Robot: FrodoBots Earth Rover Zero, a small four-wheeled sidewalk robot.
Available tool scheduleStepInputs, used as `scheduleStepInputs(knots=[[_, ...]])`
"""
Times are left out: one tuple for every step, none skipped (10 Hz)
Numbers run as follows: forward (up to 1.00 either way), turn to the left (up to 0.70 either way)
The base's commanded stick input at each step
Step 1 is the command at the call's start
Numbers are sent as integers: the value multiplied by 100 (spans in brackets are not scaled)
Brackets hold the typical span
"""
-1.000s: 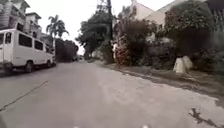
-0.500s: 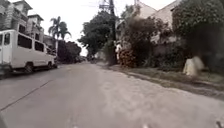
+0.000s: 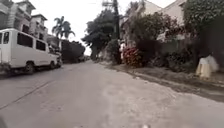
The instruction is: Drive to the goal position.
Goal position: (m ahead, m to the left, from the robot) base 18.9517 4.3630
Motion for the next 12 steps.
scheduleStepInputs(knots=[[70,6],[70,6],[70,5],[70,3],[70,3],[70,3],[70,3],[70,3],[70,3],[70,3],[70,3],[70,3]])
